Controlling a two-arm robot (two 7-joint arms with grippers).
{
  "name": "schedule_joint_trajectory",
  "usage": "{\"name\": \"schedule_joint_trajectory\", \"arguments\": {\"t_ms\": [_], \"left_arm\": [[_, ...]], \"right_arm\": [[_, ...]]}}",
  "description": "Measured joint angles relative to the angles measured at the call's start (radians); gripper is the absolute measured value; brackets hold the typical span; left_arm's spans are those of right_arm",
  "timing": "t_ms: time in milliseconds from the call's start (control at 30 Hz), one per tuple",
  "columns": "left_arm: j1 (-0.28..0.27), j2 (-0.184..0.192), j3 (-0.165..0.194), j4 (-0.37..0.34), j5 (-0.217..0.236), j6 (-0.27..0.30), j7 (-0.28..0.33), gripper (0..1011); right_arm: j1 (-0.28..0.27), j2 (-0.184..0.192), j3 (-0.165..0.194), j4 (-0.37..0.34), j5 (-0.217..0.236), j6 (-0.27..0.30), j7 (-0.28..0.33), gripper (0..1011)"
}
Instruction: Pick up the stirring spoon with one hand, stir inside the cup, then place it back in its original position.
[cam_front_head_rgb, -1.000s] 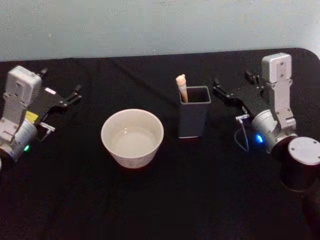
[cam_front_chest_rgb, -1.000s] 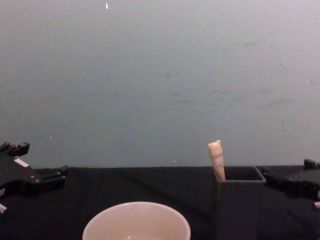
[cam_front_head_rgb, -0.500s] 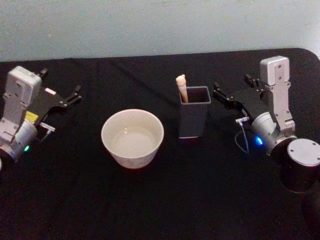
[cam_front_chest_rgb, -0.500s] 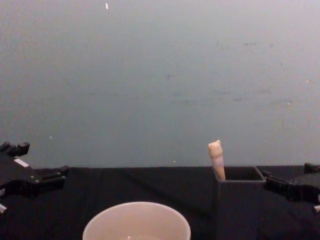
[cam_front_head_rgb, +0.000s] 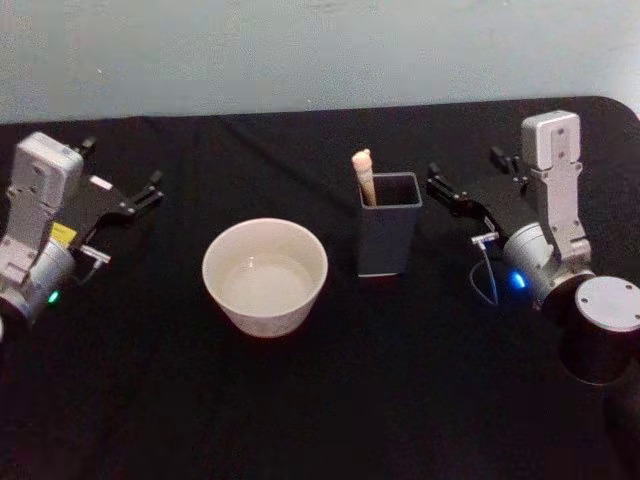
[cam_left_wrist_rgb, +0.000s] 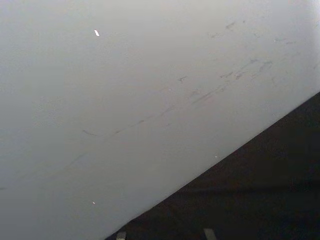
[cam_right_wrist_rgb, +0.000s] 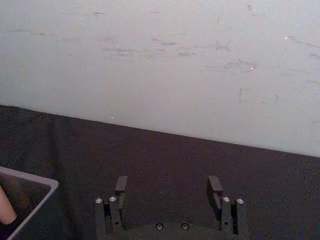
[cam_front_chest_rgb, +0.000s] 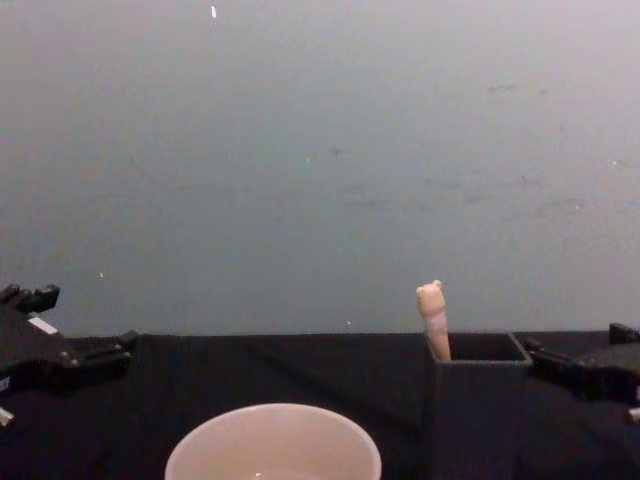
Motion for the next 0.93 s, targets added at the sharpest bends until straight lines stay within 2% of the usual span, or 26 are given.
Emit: {"name": "schedule_joint_trajectory", "arguments": {"t_ms": [933], "left_arm": [[0.000, 0.000, 0.000, 0.000, 0.000, 0.000, 0.000, 1001]], "right_arm": [[0.000, 0.000, 0.000, 0.000, 0.002, -0.001, 0.000, 1000]]}}
